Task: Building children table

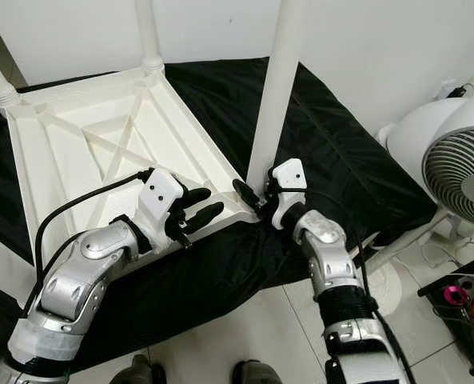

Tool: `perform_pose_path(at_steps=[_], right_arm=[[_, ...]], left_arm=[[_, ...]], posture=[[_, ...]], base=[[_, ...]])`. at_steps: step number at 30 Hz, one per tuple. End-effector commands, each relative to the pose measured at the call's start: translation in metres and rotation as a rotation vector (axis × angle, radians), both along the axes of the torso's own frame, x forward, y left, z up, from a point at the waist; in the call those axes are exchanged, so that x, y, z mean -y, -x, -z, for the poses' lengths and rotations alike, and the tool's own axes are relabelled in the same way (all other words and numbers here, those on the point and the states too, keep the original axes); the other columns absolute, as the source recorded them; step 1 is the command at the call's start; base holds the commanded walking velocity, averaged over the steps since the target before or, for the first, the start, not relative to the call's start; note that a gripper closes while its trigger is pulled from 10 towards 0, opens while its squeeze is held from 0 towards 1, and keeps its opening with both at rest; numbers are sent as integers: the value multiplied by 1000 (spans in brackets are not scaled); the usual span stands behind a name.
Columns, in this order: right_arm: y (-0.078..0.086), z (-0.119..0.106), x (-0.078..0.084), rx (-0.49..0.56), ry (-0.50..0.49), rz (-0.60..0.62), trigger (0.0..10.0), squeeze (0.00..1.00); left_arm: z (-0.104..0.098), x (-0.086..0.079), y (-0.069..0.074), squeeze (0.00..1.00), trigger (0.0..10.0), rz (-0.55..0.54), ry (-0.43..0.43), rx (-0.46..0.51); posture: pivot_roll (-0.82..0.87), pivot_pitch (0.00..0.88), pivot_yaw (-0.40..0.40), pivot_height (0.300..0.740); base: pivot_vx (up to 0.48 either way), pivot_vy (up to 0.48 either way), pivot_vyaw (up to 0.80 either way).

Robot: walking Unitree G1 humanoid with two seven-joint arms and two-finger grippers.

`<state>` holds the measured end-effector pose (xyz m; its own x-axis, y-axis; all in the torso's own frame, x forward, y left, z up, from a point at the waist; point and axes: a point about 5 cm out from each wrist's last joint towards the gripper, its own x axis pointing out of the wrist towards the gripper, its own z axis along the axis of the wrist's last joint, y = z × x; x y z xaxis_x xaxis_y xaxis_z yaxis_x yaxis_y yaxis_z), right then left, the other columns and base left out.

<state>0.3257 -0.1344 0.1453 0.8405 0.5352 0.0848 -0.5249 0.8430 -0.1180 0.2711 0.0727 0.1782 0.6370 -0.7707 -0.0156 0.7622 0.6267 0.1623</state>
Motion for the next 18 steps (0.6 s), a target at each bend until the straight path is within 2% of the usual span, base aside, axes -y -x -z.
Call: perform_pose_path(at_steps=[1,3,4,5,6,8,10,12,18], right_arm=[[5,18,0,-95,10,101,10000,0],[12,23,-6,-139,-59,265,10000,0],[12,23,-6,-139,-59,265,10000,0],[15,26,-11,-163,-105,345,10000,0],[15,26,-11,-163,-105,345,10000,0],[20,27,-19,-179,-134,428,10000,0],[23,26,-35,-210,-189,421,10000,0],[26,21,-49,-199,-213,365,10000,0],[30,11,-49,-161,-196,326,10000,0]], left_arm=[[2,-1,-2,0,10000,-46,2,-8],[2,-2,-1,0,10000,-49,7,-12],[2,-2,-1,0,10000,-49,7,-12],[2,-2,-1,0,10000,-51,7,-12],[2,-2,-1,0,10000,-51,7,-12],[3,-3,-1,0,10000,-53,7,-13],[2,-3,-1,0,10000,-54,8,-12],[2,-3,-1,0,10000,-56,9,-12],[2,-1,-1,0,10000,-51,14,-13]], posture=[[-106,91,-10,740],[-103,93,-15,740],[-103,93,-15,740],[-103,92,-15,740],[-103,92,-15,740],[-102,90,-16,740],[-100,87,-16,740],[-103,84,-14,740],[-105,76,-19,740]], base=[[0,0,0],[0,0,0],[0,0,0],[0,0,0],[0,0,0],[0,0,0],[0,0,0],[0,0,0],[0,0,0]])
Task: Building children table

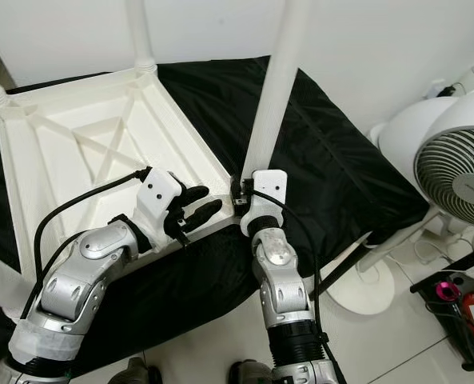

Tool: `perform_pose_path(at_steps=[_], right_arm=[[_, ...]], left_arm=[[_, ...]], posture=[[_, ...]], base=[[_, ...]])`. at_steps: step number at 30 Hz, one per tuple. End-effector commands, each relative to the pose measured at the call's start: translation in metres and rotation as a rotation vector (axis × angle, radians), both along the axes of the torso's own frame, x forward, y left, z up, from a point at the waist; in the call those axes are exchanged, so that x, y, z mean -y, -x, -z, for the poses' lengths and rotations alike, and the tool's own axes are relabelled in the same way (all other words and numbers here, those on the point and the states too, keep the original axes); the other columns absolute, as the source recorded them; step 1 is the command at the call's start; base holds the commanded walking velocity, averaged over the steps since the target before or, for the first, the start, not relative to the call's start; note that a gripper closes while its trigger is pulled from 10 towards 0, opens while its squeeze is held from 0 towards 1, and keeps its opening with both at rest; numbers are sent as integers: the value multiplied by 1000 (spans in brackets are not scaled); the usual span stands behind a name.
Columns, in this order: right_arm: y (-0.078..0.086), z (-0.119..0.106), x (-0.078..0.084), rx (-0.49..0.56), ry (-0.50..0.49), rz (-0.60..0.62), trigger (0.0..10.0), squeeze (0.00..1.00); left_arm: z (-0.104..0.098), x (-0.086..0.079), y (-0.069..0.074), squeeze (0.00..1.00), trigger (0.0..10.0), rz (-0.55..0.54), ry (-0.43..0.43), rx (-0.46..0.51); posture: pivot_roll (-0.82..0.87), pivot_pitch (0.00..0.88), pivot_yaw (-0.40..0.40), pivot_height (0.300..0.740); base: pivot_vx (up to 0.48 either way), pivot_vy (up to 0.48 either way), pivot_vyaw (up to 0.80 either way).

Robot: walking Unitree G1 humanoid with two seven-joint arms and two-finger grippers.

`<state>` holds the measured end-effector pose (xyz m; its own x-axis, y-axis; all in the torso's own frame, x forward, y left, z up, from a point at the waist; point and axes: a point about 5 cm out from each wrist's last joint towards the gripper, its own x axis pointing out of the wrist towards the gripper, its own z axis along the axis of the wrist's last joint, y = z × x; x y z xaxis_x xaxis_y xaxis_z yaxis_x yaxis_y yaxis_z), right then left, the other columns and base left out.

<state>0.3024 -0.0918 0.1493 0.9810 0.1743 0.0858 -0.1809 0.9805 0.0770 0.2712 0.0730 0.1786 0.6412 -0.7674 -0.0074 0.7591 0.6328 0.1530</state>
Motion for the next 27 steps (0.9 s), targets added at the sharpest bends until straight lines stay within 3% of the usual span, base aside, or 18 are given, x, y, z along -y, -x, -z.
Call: perform_pose_path(at_steps=[1,4,5,13,14,17,18,23,27], right_arm=[[7,14,-7,-81,-31,-59,10000,0],[8,13,-6,-77,-31,-63,10000,59],[9,12,-6,-71,-28,-63,10000,1000],[14,12,19,-41,7,-152,10000,1000],[15,13,23,-35,27,-180,10000,745],[15,13,23,-35,27,-180,10000,745],[15,14,29,-25,54,-207,10000,0],[7,12,51,3,146,-348,10000,0],[2,9,55,18,169,-421,10000,0]], left_arm=[[2,-1,-2,0,10000,-45,1,-10],[2,-1,-2,0,10000,-47,1,-8],[2,-1,-3,0,10000,-50,1,-7],[2,-2,-2,0,10000,-54,4,-4],[2,-2,-1,0,10000,-51,1,-4],[2,-2,-1,0,10000,-51,1,-4],[3,-3,0,0,10000,-43,-2,-7],[8,-6,9,0,10000,44,-33,-24],[12,-8,14,0,10000,87,-58,-35]], posture=[[-105,76,-19,740],[-103,74,-21,740],[-102,72,-24,740],[-100,59,-29,740],[-100,58,-28,740],[-100,58,-28,740],[-102,53,-25,740],[-100,47,-18,740],[-98,45,-18,740]], base=[[0,0,0],[0,0,0],[0,0,0],[0,0,0],[0,0,0],[0,0,0],[0,0,0],[0,0,0],[0,0,0]])
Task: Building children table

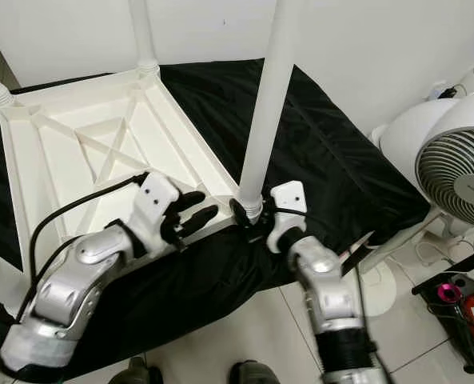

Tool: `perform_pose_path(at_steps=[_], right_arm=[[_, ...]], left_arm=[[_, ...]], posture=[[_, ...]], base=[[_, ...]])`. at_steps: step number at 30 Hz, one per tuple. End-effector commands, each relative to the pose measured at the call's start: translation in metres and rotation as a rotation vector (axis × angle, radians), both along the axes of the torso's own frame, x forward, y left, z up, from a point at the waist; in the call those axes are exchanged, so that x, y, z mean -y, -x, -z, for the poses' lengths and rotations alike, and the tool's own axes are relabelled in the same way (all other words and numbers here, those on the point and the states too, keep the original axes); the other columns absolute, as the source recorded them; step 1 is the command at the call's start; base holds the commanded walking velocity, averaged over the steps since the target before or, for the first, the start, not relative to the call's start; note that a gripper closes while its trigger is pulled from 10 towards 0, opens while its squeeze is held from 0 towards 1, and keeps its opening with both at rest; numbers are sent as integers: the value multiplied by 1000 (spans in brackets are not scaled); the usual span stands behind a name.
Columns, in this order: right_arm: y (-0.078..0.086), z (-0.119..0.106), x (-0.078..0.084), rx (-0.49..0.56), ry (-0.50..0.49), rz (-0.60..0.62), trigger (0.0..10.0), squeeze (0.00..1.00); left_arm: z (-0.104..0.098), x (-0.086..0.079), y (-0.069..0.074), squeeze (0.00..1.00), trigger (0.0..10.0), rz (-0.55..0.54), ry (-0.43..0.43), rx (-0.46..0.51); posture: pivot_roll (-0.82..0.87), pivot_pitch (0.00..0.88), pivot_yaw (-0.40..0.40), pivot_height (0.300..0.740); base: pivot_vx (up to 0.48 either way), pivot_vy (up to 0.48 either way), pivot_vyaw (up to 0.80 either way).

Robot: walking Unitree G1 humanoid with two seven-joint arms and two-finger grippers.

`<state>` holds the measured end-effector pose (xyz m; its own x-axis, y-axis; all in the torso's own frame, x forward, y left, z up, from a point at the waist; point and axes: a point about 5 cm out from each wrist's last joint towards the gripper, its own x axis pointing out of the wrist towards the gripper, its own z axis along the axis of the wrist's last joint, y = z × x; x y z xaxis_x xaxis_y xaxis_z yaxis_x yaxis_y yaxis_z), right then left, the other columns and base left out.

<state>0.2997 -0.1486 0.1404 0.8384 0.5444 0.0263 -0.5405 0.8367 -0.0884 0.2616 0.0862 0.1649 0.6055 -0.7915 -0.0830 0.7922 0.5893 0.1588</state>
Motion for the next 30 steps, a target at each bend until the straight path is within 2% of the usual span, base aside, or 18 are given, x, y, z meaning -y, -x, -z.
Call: perform_pose_path(at_steps=[1,2,6,8,15,16,17,18,29,30], right_arm=[[-4,-1,-3,6,1,-75,10000,0],[-9,-1,-4,4,18,-109,10000,0],[-12,-1,-4,2,29,-130,10000,0],[-22,-3,-4,6,60,-163,10000,0],[-38,-4,-6,-5,104,-223,10000,0],[-40,-3,-6,-9,115,-231,4118,0],[-40,-3,-6,-9,115,-231,4118,0],[-42,-1,-4,-13,127,-241,0,0],[-37,9,5,-25,104,-223,0,0],[-35,10,5,-25,92,-216,7020,0]], left_arm=[[1,4,7,0,10000,63,-14,0],[4,4,9,0,10000,75,-32,-4],[5,4,10,0,10000,82,-44,-6],[7,4,11,0,10000,75,-60,-4],[3,4,11,0,10000,68,-41,-13],[3,4,11,0,10000,65,-42,-11],[3,4,11,0,10000,65,-42,-11],[1,3,10,0,10000,60,-40,-8],[0,4,11,0,10000,47,-30,-6],[-1,4,11,0,10000,47,-28,-6]], posture=[[-94,46,-16,740],[-91,47,-15,740],[-91,47,-15,740],[-84,49,-13,740],[-71,55,-13,740],[-63,56,-17,740],[-63,56,-17,740],[-60,56,-18,740],[-63,59,-14,740],[-67,62,-14,740]], base=[[0,0,0],[0,0,0],[0,0,0],[0,0,0],[0,0,0],[0,0,0],[0,0,0],[0,0,0],[0,0,0],[0,0,0]])
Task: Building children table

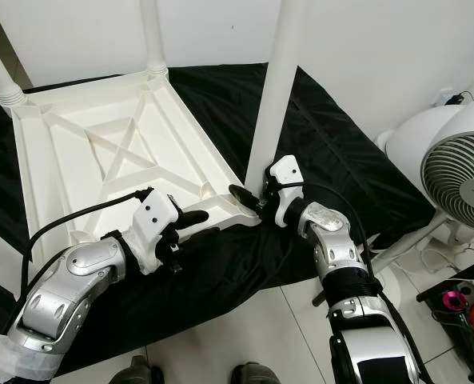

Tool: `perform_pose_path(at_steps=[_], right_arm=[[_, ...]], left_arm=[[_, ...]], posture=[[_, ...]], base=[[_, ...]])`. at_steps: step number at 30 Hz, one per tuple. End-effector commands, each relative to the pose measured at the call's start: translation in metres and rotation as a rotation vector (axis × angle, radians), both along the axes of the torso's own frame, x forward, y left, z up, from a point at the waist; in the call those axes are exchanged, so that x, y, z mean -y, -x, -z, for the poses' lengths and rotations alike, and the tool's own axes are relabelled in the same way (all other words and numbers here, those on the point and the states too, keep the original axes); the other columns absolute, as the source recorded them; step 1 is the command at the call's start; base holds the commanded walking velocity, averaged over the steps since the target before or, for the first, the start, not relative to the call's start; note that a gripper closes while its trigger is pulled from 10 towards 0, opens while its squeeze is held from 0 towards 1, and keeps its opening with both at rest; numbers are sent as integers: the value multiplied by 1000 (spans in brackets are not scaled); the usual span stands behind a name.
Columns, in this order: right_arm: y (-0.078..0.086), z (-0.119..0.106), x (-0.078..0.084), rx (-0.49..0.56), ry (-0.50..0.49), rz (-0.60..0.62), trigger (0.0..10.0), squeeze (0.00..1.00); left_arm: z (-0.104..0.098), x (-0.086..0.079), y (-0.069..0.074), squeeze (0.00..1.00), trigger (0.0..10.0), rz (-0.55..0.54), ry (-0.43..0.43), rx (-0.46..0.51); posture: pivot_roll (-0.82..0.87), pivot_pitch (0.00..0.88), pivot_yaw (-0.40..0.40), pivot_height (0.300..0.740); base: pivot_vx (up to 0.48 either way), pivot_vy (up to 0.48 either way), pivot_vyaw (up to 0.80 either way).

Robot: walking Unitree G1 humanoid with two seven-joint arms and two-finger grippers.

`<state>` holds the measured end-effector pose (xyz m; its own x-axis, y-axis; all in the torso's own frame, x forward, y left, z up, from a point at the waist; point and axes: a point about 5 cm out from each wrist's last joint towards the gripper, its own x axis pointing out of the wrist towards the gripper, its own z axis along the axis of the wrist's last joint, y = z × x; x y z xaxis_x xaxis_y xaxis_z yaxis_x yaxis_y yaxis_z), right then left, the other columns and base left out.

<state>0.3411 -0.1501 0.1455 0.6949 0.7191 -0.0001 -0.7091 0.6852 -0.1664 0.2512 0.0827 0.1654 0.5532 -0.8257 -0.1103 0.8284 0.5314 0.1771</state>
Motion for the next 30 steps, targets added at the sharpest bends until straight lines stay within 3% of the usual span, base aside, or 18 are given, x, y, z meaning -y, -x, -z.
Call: perform_pose_path(at_steps=[1,5,13,15,18,20,22,24,25,26,30], right_arm=[[8,16,3,-50,0,26,10000,0],[11,16,0,-42,-29,57,10000,0],[8,20,-9,-66,-53,288,10000,0],[12,22,-22,-111,-121,423,10000,0],[14,23,-28,-130,-137,487,10000,0],[18,28,-36,-188,-167,614,10000,0],[18,28,-36,-188,-167,614,10000,0],[20,31,-44,-206,-171,652,10000,0],[23,32,-55,-226,-192,658,10000,0],[25,31,-67,-227,-209,623,10000,0],[28,25,-76,-213,-245,565,10000,0]], left_arm=[[0,1,0,0,10000,-19,6,-5],[-1,0,-2,0,10000,-25,6,-5],[-2,2,-4,0,10000,-32,13,-6],[-2,2,-3,0,10000,-33,18,-7],[-2,3,-3,0,10000,-34,20,-7],[-2,4,-4,0,10000,-35,25,-9],[-2,4,-4,0,10000,-35,25,-9],[-3,5,-5,0,10000,-34,28,-8],[-4,6,-5,0,10000,-33,31,-6],[-4,7,-5,0,10000,-32,36,-2],[-5,9,-6,0,10000,-29,39,2]], posture=[[-71,64,-12,740],[-74,67,-12,740],[-83,70,-11,740],[-86,71,-13,740],[-86,70,-15,740],[-87,71,-17,740],[-87,71,-17,740],[-91,70,-15,740],[-90,65,-15,740],[-90,63,-15,740],[-96,60,-14,740]], base=[[0,0,0],[0,0,0],[0,0,0],[0,0,0],[0,0,0],[0,0,0],[0,0,0],[0,0,0],[0,0,0],[0,0,0],[0,0,0]])
